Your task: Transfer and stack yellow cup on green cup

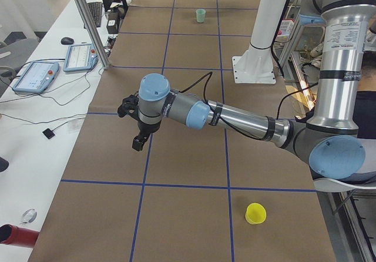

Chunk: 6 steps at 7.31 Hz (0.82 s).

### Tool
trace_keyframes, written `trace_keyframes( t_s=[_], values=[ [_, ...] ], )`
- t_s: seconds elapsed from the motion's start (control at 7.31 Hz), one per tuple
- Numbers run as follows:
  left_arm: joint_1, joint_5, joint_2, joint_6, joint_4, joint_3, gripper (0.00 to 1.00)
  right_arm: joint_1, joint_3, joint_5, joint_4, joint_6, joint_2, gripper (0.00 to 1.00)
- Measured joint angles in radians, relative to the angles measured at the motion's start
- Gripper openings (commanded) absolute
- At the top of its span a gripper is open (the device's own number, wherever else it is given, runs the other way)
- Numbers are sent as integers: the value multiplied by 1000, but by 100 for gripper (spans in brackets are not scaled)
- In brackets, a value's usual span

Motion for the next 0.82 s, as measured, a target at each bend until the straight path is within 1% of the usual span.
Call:
trace_keyframes(
  t_s=[0.14, 0.27, 0.41, 0.68, 0.82],
  values=[
    [0, 1, -3, -6, -1, -6, 100, 0, -1, 4, 0, 0, 0, 100],
    [-1, 3, -4, -58, -2, -25, 100, 0, -1, 16, 0, -1, 0, 100],
    [0, 22, -4, -166, -4, -63, 100, 1, 1, 27, 0, -3, -2, 100],
    [8, 140, -2, -412, -26, -146, 100, 1, 3, 35, 0, -4, -8, 100],
    [34, 229, -2, -515, -31, -181, 100, 1, 4, 36, 0, -4, -11, 100]
  ],
)
